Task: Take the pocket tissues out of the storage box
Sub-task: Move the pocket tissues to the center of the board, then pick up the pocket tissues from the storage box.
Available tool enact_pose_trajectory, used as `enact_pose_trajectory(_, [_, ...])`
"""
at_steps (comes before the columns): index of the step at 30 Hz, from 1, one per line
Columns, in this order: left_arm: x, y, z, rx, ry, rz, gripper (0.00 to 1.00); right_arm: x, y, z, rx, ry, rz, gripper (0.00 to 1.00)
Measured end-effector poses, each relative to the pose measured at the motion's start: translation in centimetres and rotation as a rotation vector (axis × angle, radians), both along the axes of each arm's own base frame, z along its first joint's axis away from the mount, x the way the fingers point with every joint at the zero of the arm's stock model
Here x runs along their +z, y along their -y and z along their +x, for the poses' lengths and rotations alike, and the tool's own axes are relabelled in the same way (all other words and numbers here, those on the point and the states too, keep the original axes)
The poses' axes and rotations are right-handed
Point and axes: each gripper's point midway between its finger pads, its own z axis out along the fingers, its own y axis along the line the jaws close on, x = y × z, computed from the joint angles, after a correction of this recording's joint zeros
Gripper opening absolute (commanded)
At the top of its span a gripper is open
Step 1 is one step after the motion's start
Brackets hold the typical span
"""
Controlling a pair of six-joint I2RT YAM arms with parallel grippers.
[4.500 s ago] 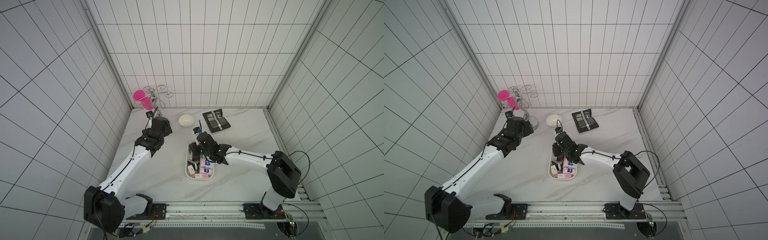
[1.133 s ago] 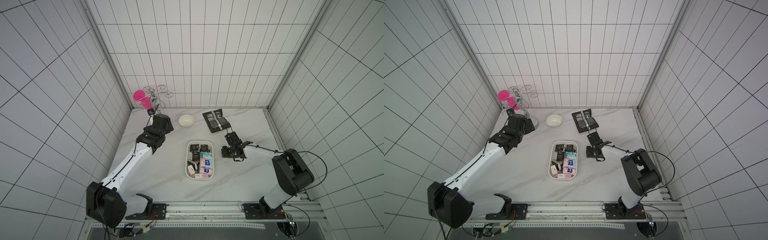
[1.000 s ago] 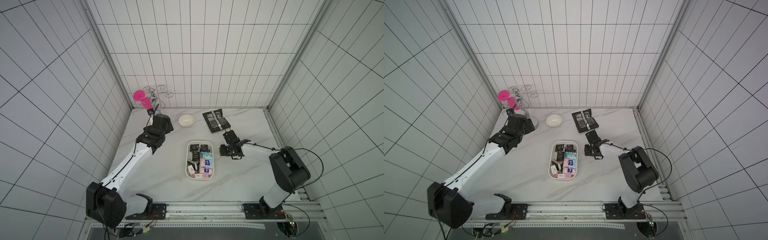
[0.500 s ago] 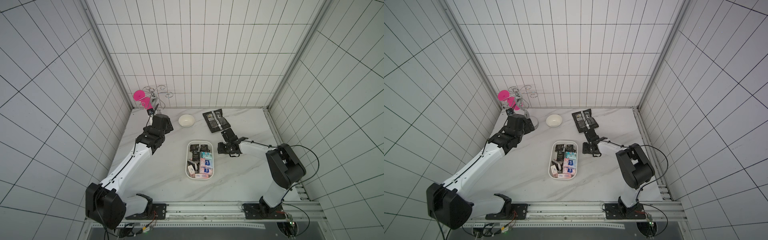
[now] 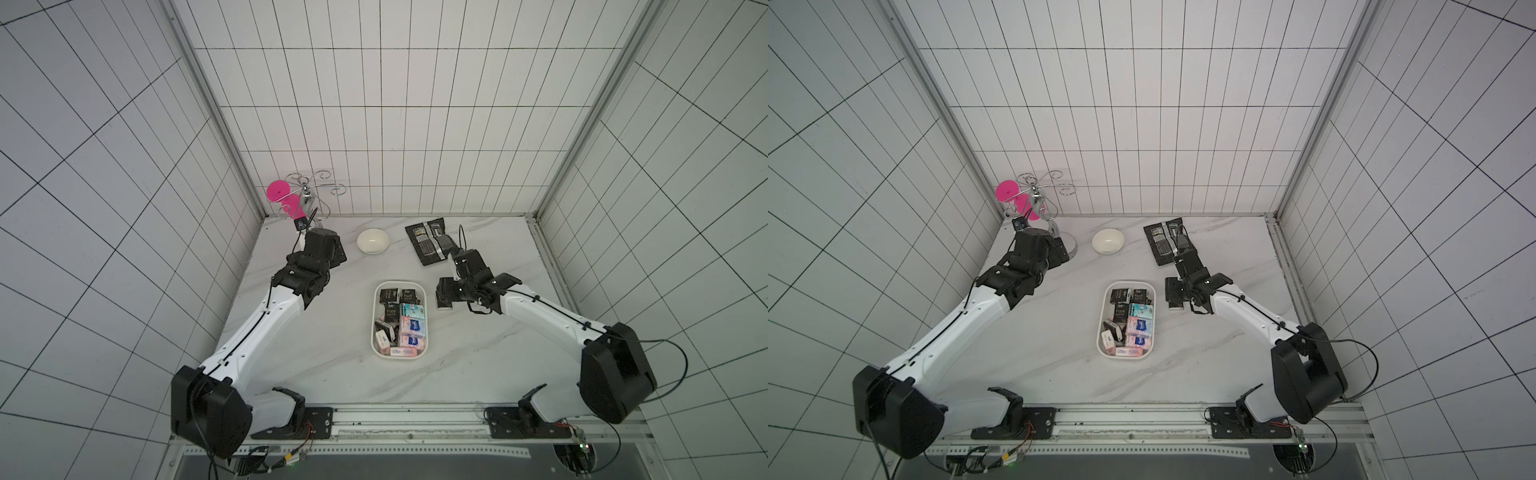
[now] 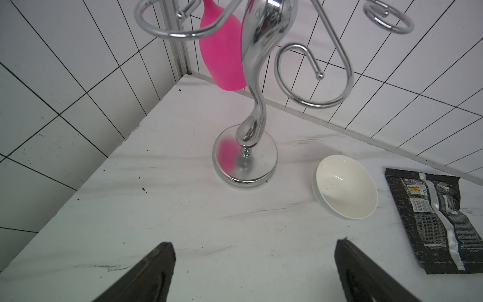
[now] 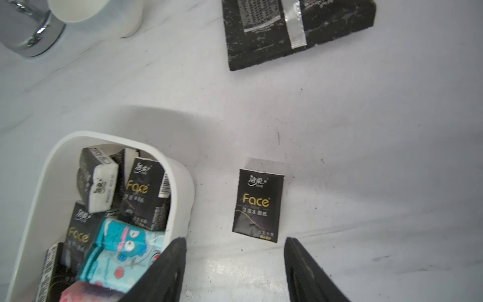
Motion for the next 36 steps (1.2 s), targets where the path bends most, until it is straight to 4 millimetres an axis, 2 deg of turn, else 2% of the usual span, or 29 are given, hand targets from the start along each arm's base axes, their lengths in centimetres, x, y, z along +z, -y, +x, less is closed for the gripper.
enact_pose_trajectory(4, [-0.2,0.1,0.1,-0.002,-0.006,-0.002,0.99,1.7,-3.6,-1.6,0.114,0.009,0.066,0.63])
enact_pose_trajectory(7, [-0.4,0.4,0.2,-0.008,-0.011,-0.001,0.99,2.0,-5.7,-2.3,0.174,-0.006,0.115,0.63])
enact_pose_trajectory(18, [-0.4,0.6,0.2,-0.013,-0.012,0.0,0.99,-1.4,-10.1,-2.2,0.247,-0.109,0.155,0.62])
enact_pose_trajectory(25, [-0.4,0.6,0.1,-0.013,-0.012,0.003,0.99,-2.2,-12.3,-1.9,0.272,-0.13,0.179,0.6])
enact_pose_trajectory(36, [0.0,0.3,-0.1,-0.013,-0.006,0.018,0.99,-4.2,-13.6,-1.1,0.26,-0.167,0.165,0.59])
